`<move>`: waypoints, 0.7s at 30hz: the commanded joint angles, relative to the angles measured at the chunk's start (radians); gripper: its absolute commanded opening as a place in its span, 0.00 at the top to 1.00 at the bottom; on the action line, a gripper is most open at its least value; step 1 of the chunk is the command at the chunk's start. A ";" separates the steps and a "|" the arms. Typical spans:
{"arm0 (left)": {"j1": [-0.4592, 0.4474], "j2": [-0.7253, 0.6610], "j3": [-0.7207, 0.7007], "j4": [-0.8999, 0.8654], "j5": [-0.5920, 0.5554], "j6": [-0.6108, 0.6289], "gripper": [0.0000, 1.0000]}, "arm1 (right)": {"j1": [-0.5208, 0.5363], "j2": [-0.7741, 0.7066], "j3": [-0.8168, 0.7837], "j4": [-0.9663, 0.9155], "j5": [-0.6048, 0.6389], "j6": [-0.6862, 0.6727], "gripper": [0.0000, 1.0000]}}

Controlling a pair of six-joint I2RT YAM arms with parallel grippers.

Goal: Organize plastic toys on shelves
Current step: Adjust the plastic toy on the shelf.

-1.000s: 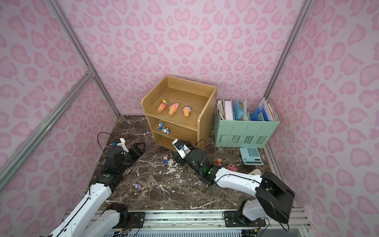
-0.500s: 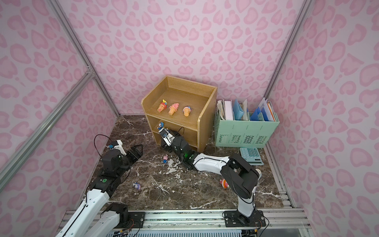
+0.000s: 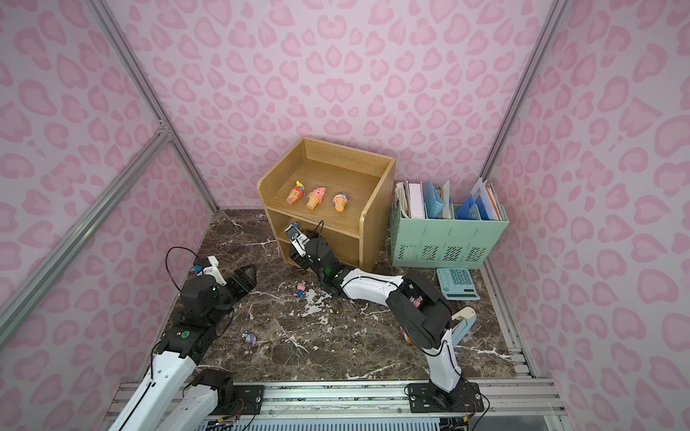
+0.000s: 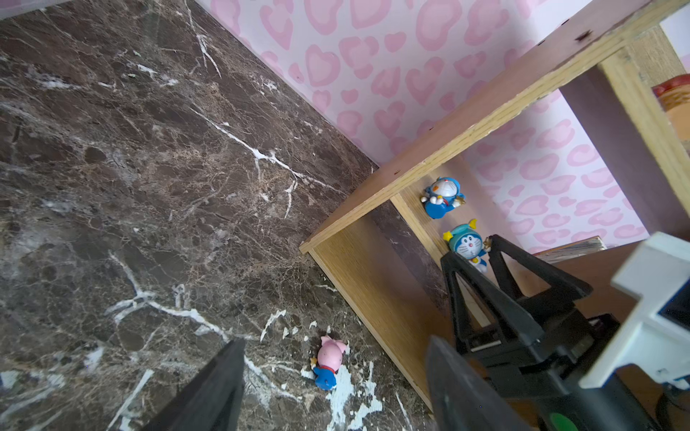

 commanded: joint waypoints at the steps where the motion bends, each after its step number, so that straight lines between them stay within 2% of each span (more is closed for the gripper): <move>1: 0.001 -0.011 0.008 -0.023 -0.017 0.021 0.22 | -0.003 0.004 0.009 -0.031 -0.023 0.016 0.36; 9: 0.000 -0.025 0.010 -0.036 -0.022 0.022 0.22 | -0.002 -0.005 0.009 -0.035 -0.036 0.028 0.43; 21: 0.000 -0.047 0.013 -0.054 -0.028 0.026 0.22 | 0.019 -0.009 0.009 -0.020 -0.010 0.074 0.44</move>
